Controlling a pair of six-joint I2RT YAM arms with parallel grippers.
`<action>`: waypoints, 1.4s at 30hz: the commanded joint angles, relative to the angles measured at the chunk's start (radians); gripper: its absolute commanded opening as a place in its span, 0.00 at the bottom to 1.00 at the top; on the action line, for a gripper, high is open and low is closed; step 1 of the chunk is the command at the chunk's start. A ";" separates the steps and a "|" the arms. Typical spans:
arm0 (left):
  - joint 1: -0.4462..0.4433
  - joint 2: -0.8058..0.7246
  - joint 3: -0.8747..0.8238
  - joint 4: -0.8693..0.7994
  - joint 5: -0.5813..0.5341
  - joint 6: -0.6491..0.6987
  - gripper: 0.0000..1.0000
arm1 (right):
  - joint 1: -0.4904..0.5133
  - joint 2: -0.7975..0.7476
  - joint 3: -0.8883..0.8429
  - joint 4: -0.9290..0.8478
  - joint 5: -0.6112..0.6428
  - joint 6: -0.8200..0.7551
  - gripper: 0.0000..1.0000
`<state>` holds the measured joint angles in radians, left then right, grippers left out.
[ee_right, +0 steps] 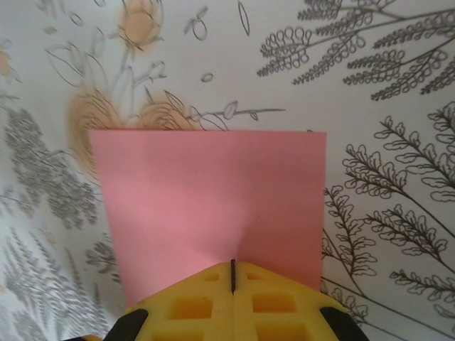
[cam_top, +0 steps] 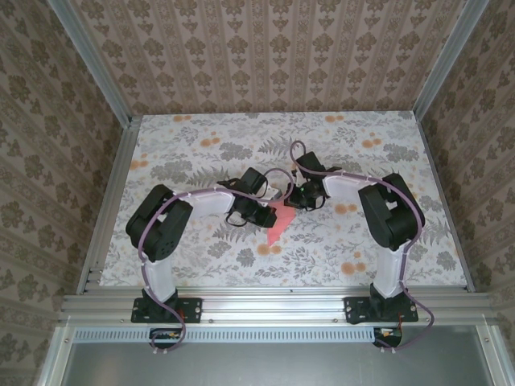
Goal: Fold a paper plane with a square sheet of paper (pick it up from the middle)
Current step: Third fold the triangle at the center of the table.
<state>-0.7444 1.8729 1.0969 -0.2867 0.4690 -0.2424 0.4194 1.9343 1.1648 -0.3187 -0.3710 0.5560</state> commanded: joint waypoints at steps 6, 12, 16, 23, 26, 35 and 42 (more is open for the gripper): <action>0.002 0.044 0.069 -0.080 0.019 0.047 0.00 | 0.001 0.048 0.051 -0.170 0.037 -0.196 0.01; 0.002 0.065 0.097 -0.106 0.018 0.071 0.00 | 0.001 0.066 0.067 -0.192 0.049 -0.233 0.01; 0.002 0.081 0.101 -0.110 0.025 0.074 0.00 | 0.001 0.069 0.070 -0.191 0.031 -0.232 0.01; 0.000 0.084 0.047 -0.078 0.011 0.054 0.00 | -0.017 -0.026 0.072 -0.155 -0.030 -0.155 0.04; -0.001 0.089 0.038 -0.075 0.001 0.055 0.00 | -0.056 -0.111 0.049 -0.126 -0.038 -0.083 0.07; -0.001 0.089 0.020 -0.060 0.005 0.051 0.00 | -0.105 -0.439 -0.306 0.111 -0.085 0.182 0.04; 0.000 0.084 0.010 -0.048 0.005 0.050 0.00 | 0.068 -0.568 -0.598 0.449 -0.095 0.468 0.01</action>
<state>-0.7444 1.9354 1.1419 -0.3012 0.5034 -0.2016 0.4160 1.4021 0.6079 -0.0525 -0.4458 0.8635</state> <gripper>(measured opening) 0.050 0.056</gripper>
